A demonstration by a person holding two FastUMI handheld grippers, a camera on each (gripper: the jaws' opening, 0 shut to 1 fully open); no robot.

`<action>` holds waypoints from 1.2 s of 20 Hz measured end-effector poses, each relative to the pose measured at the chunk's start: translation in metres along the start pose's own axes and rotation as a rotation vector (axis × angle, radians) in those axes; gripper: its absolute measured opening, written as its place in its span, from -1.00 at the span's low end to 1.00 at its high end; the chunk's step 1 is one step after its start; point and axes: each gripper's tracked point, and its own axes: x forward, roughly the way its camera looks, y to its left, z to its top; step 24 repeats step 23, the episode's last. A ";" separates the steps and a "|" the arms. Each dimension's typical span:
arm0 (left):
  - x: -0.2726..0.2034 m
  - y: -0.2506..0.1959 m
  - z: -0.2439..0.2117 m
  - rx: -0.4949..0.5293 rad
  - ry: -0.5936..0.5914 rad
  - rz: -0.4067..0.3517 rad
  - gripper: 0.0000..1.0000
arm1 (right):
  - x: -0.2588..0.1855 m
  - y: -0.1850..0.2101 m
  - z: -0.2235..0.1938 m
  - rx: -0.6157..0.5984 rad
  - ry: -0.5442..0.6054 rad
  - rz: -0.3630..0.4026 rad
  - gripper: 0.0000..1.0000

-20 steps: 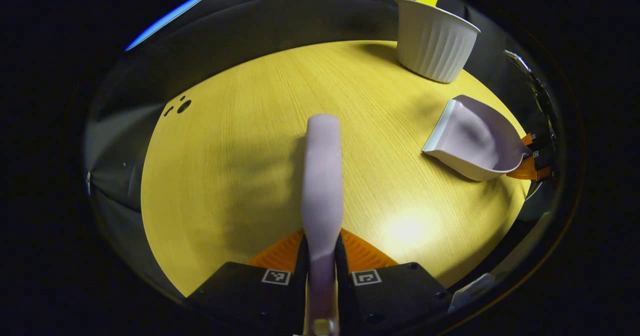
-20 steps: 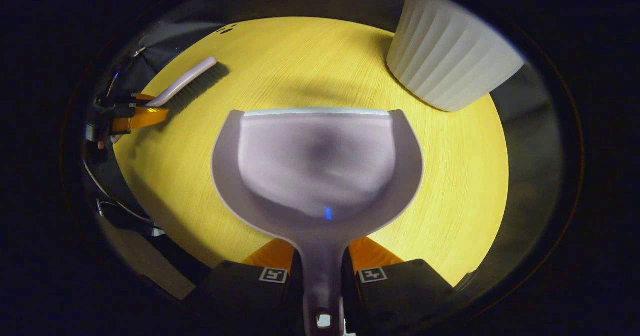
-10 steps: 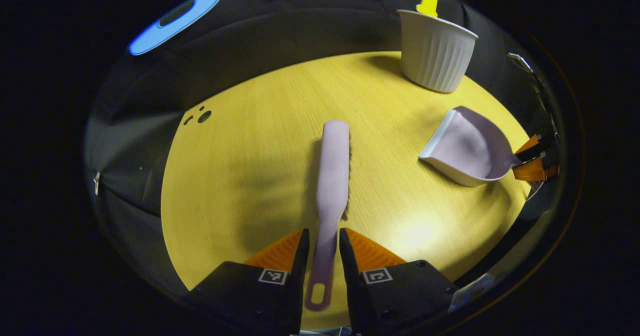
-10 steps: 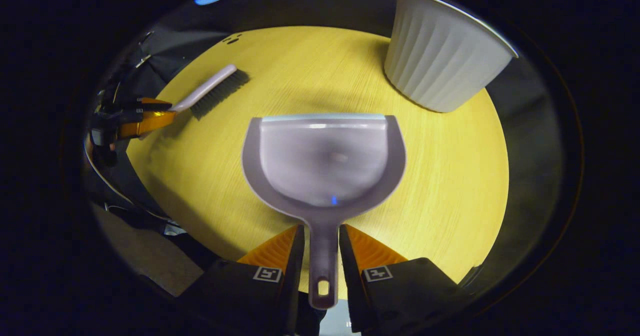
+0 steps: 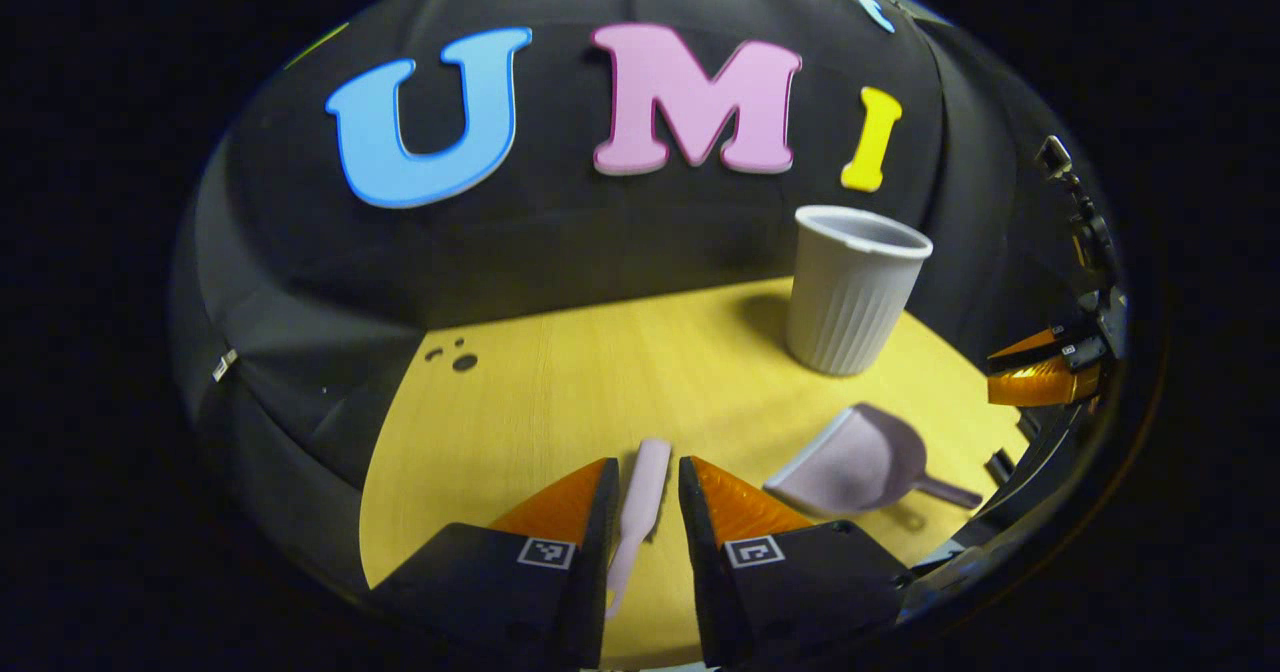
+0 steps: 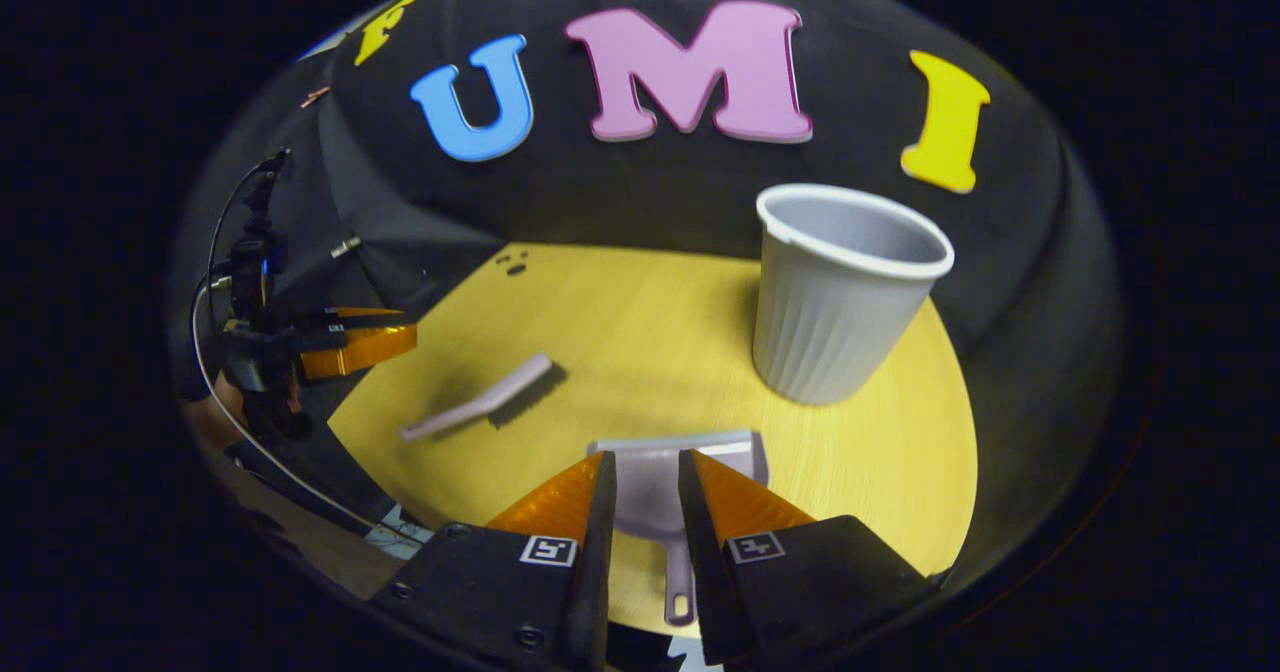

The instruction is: Pick up the small broom and dustpan from the desktop, sweep the trash into the dustpan with the broom, and then empty the trash into the garbage bin.

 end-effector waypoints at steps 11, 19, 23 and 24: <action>-0.047 -0.041 0.111 -0.003 -0.313 -0.088 -0.20 | -0.028 0.002 0.082 -0.030 -0.333 -0.049 -0.22; -0.048 -0.020 0.104 0.037 -0.288 -0.072 -0.21 | -0.039 0.011 0.084 0.003 -0.321 -0.083 -0.22; -0.052 -0.024 0.098 0.035 -0.280 -0.118 -0.21 | -0.041 0.018 0.087 -0.001 -0.326 -0.128 -0.22; -0.052 -0.024 0.098 0.035 -0.280 -0.118 -0.21 | -0.041 0.018 0.087 -0.001 -0.326 -0.128 -0.22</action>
